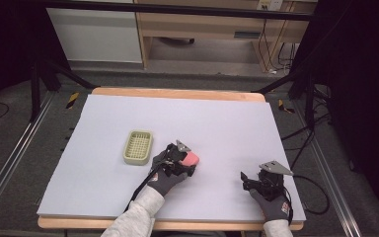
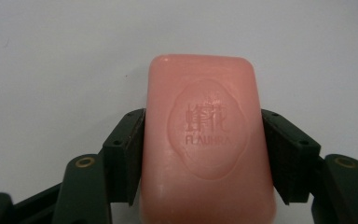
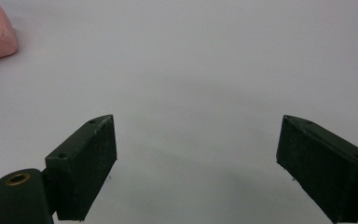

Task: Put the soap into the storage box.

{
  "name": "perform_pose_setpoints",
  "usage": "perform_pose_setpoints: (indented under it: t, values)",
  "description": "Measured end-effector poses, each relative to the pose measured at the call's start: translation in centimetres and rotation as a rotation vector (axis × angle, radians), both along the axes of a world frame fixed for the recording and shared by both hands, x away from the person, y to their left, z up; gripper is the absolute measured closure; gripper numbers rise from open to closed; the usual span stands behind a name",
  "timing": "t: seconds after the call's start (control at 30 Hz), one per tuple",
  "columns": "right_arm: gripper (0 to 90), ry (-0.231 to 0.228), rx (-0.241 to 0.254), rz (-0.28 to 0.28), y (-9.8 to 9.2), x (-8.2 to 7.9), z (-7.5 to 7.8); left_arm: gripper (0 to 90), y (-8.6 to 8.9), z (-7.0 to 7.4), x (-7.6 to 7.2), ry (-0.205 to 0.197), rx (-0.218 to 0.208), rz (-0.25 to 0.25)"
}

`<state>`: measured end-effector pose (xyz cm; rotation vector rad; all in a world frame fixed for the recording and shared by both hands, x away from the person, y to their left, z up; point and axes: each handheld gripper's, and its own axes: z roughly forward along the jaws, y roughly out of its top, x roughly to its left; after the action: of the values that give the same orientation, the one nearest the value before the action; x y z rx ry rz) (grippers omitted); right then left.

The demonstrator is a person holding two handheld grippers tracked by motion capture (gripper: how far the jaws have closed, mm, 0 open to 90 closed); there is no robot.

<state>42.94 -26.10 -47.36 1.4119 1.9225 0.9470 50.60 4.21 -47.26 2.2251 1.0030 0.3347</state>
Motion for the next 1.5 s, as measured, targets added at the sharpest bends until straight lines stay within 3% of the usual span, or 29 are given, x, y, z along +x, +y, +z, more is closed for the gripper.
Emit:
perform_pose_setpoints:
  t: [0.33,0.83,1.5]
  values:
    - [12.4,0.003,0.002,0.005,0.1,0.0,0.0,36.6,-0.1,0.1,0.0,0.007,0.014,-0.011]
    - [12.4,-0.001,0.005,0.001,0.0,0.0,0.0,37.0,-0.2,0.2,-0.2,-0.016,0.034,-0.023]
    - [12.4,-0.004,0.004,-0.007,-0.2,-0.1,0.1,37.3,2.0,3.9,-1.5,-0.044,-0.02,-0.04]
